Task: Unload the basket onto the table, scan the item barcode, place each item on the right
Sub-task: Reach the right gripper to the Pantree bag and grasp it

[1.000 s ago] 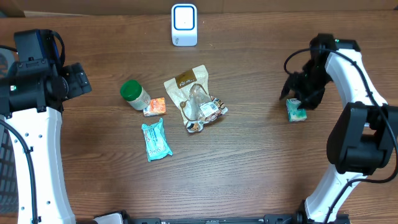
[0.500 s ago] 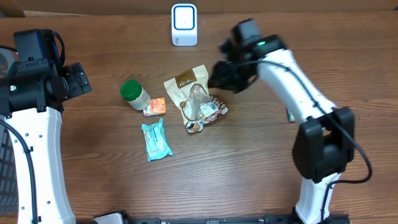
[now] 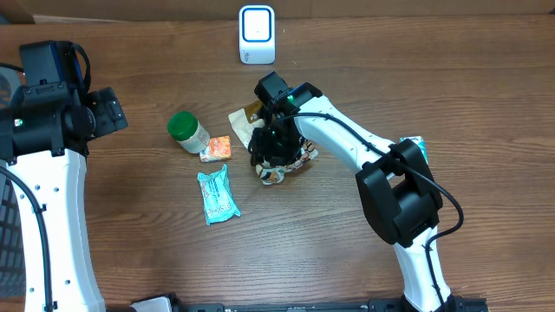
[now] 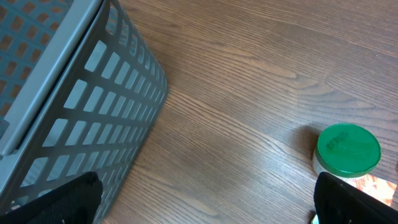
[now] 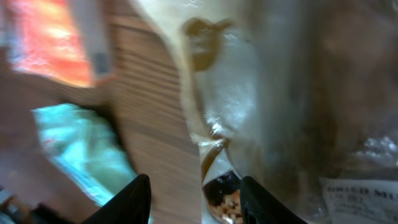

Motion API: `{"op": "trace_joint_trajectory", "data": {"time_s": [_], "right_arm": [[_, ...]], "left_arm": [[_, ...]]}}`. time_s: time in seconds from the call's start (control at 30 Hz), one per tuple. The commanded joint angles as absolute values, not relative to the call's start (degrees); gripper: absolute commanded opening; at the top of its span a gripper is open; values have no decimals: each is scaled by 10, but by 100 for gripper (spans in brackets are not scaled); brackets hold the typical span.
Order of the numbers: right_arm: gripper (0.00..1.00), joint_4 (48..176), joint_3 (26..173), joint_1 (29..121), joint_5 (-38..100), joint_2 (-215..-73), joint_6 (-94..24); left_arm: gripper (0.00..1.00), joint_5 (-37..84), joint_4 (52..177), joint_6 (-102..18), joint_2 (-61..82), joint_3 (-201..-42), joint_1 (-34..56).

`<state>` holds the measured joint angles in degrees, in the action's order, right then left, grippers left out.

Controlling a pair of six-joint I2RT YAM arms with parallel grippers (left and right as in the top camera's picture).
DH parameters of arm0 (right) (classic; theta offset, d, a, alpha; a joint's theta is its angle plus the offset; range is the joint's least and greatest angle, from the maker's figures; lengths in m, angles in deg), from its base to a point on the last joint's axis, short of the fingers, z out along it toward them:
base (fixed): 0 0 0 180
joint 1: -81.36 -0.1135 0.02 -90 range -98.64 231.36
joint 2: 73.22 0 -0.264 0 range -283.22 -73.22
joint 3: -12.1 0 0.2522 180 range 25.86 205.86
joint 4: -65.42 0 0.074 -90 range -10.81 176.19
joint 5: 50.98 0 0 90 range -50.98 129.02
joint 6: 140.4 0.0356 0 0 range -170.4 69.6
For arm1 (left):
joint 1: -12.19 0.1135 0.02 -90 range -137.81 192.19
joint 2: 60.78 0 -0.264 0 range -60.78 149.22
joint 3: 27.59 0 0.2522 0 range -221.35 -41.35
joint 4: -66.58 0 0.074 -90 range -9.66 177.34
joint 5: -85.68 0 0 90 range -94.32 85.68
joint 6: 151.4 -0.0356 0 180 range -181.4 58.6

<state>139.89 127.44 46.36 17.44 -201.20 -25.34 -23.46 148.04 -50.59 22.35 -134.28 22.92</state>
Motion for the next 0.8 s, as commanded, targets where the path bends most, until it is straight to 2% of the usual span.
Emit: {"op": "trace_joint_trajectory", "data": {"time_s": [0.0,0.23,0.37,0.5,0.63,0.77], "right_arm": [[47,1421,1273,476,271,-2013,-246],[48,1478,1273,533,443,-2013,-236],[56,1459,1273,580,508,-2013,-264],[56,1412,1276,620,490,-2013,-284],[58,1375,1309,652,353,-2012,-344],[59,1391,1372,661,268,-2012,-346]], "left_arm": [[100,-242,1478,-498,217,-1341,231],[100,-242,1478,-498,217,-1341,231],[99,-242,1478,-498,217,-1341,231],[100,-242,1478,-498,217,-1341,231],[100,-242,1478,-498,217,-1341,231],[100,-242,1478,-498,217,-1341,231]]}}
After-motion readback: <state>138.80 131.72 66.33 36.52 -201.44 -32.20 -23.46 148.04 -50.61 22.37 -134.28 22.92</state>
